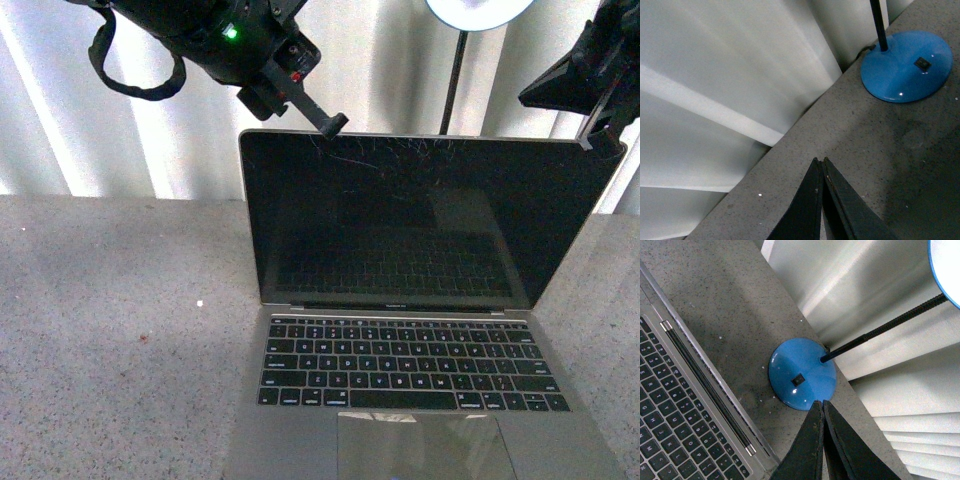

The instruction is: Close laptop

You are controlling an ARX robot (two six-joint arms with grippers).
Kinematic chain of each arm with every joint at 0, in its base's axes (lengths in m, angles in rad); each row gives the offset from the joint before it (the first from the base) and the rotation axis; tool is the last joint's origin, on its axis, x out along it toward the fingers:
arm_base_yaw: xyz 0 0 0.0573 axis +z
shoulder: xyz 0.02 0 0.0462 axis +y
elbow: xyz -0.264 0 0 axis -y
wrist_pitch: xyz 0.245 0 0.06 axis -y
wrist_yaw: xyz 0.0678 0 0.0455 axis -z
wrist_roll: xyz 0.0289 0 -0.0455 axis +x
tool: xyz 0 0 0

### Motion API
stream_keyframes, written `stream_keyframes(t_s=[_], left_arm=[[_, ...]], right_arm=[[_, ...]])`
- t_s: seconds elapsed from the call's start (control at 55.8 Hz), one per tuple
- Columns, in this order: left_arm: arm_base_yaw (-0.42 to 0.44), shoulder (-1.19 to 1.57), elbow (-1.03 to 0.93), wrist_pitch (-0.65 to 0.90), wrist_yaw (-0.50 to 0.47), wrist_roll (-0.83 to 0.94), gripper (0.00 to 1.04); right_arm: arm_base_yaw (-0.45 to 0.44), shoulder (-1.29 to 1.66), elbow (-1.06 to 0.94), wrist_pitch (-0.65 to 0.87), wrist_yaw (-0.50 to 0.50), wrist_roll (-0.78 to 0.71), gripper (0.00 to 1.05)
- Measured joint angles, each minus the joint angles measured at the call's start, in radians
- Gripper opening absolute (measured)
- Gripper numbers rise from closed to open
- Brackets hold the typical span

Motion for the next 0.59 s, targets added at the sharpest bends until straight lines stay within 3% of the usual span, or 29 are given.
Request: stream_keyframes(t_s=[0.592], left_arm=[[-0.024,0.021,0.012,-0.123,0.016,0.054,0.04]], right_arm=[[0.046,0.041,0.002,-0.127,-0.038,-0.078,0.03]])
